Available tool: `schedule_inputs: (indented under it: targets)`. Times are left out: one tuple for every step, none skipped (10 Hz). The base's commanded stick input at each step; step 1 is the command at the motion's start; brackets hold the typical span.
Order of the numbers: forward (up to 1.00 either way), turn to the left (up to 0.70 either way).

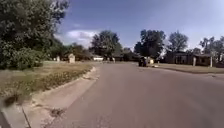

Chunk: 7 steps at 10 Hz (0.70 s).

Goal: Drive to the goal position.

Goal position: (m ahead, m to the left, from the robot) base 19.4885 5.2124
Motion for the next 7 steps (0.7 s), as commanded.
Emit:
schedule_inputs:
  targets:
    - [1.0,0.0]
    - [1.0,0.0]
    - [1.0,0.0]
    - [1.0,0.0]
    - [1.0,0.0]
    - [1.0,0.0]
    - [1.0,0.0]
